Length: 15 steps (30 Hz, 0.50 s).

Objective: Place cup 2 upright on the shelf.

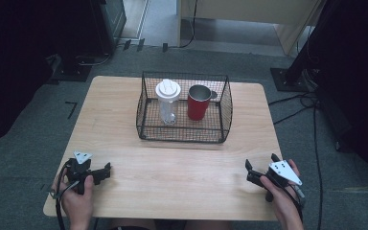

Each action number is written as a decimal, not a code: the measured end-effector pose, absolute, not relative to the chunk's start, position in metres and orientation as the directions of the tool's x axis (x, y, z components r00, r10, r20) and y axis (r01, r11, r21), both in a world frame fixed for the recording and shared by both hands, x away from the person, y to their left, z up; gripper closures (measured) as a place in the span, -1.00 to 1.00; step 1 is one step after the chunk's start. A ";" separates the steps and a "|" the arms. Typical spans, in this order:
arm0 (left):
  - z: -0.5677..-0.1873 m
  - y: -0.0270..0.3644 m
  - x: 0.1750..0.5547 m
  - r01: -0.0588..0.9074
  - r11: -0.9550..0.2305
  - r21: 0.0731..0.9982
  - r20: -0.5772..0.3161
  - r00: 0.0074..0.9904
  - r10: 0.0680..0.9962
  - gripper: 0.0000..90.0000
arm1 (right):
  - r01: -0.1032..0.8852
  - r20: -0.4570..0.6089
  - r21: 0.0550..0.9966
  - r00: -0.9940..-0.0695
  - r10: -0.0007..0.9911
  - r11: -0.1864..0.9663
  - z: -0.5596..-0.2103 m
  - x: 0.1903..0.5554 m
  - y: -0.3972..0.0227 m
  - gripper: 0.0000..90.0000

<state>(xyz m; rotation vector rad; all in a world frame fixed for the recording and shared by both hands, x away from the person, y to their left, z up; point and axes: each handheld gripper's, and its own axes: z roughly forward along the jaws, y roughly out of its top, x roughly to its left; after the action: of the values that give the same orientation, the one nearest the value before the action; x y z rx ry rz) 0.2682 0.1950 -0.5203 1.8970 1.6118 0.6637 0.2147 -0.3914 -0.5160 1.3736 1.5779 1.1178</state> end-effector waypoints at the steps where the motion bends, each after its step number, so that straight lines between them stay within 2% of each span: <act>1: -0.520 0.195 0.268 0.712 -0.122 0.692 0.015 0.155 0.988 -1.00 | 0.335 0.004 0.941 -0.140 0.990 0.044 -0.517 0.214 -0.393 -1.00; 15: -0.520 0.195 0.268 0.712 -0.122 0.692 0.014 0.155 0.988 -1.00 | 0.403 -0.010 0.914 -0.105 0.994 0.052 -0.522 0.203 -0.410 -1.00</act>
<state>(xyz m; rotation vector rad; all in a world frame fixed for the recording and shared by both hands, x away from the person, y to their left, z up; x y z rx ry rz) 0.2682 0.1949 -0.5203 1.8963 1.6129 0.6632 0.2026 -0.4099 -0.5216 1.4354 1.6059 1.0334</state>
